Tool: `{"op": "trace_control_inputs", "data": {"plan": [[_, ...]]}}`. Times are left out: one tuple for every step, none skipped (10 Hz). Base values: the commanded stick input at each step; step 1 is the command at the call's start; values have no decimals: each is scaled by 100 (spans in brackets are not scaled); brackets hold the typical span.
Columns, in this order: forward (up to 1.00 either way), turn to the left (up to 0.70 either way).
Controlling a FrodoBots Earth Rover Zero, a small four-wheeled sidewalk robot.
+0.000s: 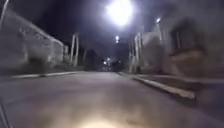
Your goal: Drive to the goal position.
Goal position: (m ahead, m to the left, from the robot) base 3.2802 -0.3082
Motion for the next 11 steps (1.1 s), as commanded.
{"op": "trace_control_inputs", "data": {"plan": [[70, 2], [70, 2], [70, 2], [70, 2], [70, 2], [70, 2], [70, 2], [70, 2], [70, 2], [70, 2], [70, 2]]}}
